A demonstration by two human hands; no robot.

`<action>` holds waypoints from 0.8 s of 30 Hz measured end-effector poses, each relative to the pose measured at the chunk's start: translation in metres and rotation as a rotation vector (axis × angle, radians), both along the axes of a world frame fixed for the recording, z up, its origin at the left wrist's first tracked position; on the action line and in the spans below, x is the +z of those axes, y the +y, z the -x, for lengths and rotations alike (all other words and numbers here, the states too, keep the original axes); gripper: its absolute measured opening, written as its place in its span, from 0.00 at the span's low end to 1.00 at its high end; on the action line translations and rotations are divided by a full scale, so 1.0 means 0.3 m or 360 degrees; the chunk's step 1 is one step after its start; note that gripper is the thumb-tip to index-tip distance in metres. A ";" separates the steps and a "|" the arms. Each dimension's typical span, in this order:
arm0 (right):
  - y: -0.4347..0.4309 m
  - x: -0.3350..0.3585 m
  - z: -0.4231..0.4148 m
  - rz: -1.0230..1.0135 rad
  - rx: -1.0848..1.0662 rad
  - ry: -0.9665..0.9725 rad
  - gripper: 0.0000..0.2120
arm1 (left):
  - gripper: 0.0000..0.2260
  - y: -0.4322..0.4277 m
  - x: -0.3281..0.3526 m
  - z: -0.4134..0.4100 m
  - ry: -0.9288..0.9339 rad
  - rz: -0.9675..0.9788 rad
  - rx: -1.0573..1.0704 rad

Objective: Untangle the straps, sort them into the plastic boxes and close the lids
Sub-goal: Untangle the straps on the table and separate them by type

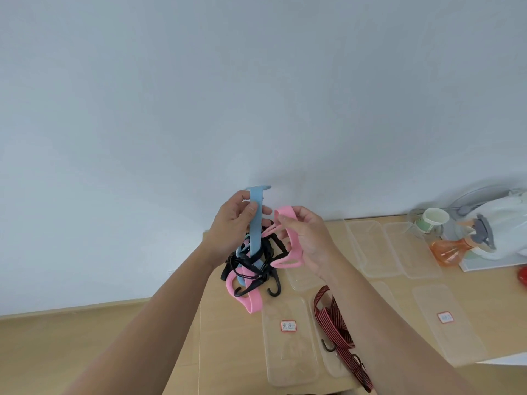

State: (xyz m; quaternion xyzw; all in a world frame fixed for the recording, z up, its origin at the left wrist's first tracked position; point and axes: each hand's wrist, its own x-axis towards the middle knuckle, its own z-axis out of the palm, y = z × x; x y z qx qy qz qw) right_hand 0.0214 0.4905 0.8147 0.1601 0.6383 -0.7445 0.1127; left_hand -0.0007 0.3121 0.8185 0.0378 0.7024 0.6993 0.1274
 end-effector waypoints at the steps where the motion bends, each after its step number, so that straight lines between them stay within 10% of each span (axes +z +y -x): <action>1: 0.002 -0.003 -0.004 -0.0011 0.0010 -0.0014 0.08 | 0.09 0.000 0.019 -0.002 0.0047 0.0017 0.0001; 24: -0.064 0.004 -0.050 -0.0128 0.0129 0.0225 0.08 | 0.08 -0.017 0.103 -0.015 0.0111 0.0278 -0.0071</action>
